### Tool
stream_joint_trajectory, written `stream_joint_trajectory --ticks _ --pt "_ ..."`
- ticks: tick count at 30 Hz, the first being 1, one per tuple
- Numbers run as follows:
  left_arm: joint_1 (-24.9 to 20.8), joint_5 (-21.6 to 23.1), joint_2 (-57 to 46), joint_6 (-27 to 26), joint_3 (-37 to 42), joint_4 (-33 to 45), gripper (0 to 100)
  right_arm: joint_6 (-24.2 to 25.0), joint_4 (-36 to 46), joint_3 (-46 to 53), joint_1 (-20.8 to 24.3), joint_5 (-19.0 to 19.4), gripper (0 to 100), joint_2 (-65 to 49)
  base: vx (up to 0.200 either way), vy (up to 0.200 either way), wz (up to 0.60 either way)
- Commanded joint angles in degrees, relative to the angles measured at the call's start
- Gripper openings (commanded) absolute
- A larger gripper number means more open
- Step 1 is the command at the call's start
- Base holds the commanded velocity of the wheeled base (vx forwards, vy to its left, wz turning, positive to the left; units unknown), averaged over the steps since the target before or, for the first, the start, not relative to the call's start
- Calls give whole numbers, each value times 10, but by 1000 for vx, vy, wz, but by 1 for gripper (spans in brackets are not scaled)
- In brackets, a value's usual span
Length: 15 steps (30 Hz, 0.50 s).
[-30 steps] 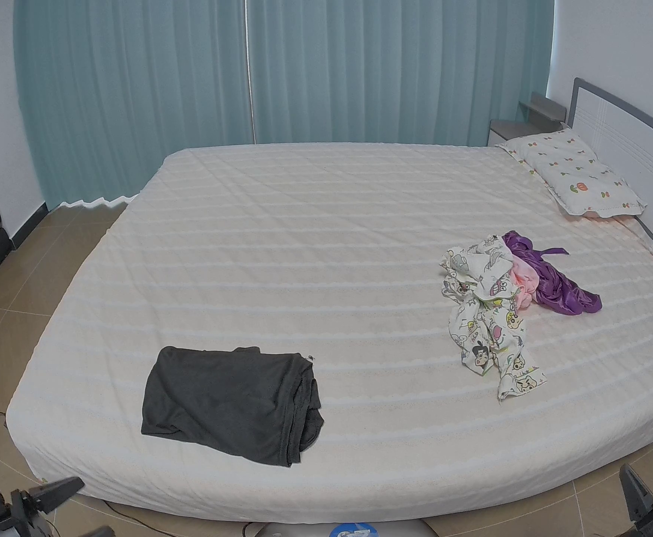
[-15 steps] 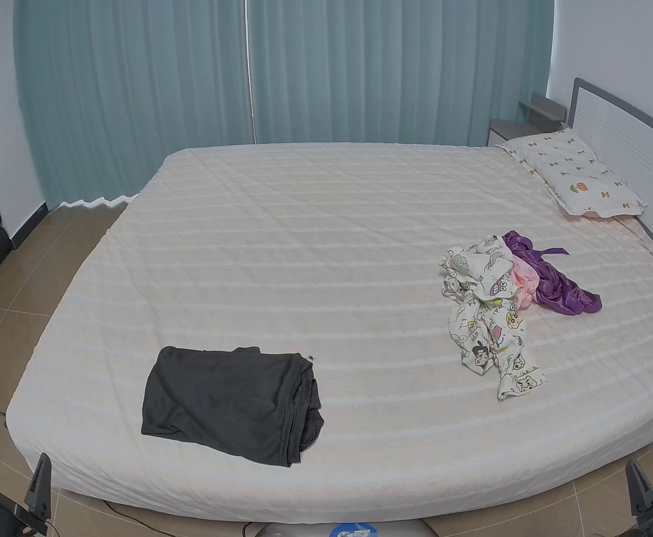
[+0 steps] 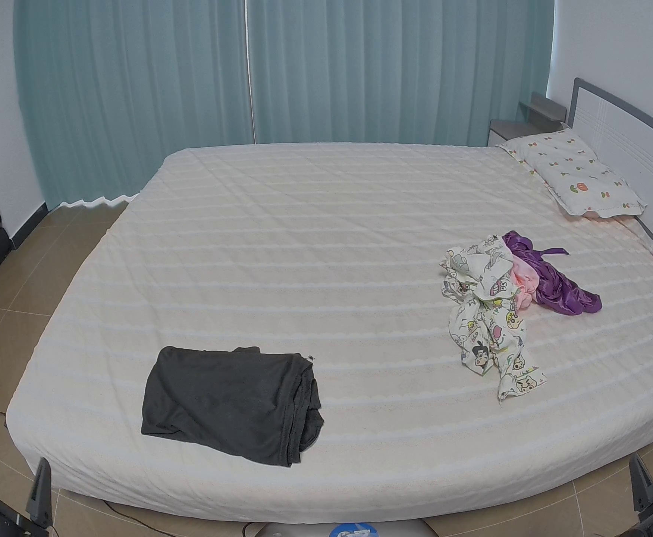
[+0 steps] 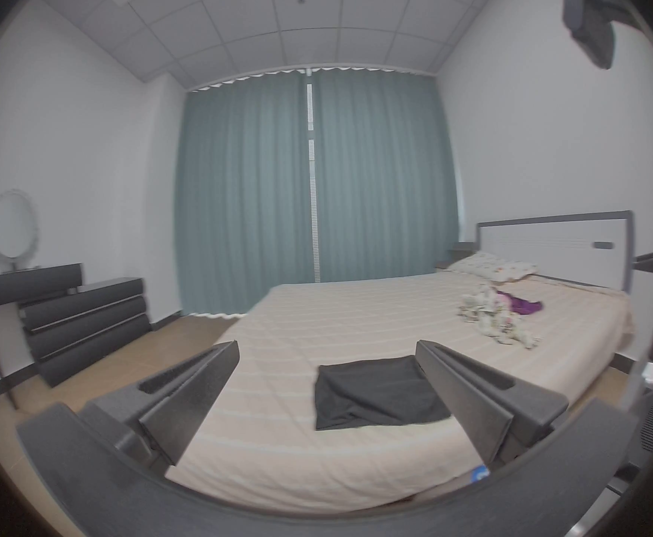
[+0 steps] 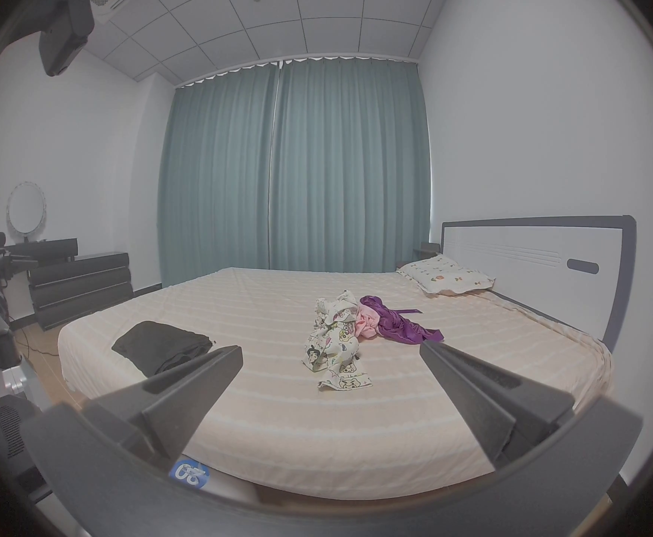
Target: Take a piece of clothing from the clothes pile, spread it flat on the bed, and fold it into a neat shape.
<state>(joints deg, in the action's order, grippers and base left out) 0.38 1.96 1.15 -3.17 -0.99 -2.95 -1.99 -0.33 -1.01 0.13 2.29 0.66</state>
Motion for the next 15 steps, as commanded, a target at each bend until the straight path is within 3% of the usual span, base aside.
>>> stream_joint_trajectory --ticks 1,3,7,9,15 --pt "-3 92 -11 13 3 14 100 8 0 10 1 -3 100 -5 0 0 0" --pt "-3 114 -11 9 5 11 100 8 0 10 1 -3 100 -6 0 0 0" --pt "-2 90 -11 7 5 11 100 8 0 10 1 -4 100 -6 0 0 0" --pt "-2 16 -11 -18 9 24 100 10 0 10 1 -4 100 -6 0 0 0" --pt "-2 -6 -11 4 8 29 100 10 0 10 1 -5 100 -6 0 0 0"
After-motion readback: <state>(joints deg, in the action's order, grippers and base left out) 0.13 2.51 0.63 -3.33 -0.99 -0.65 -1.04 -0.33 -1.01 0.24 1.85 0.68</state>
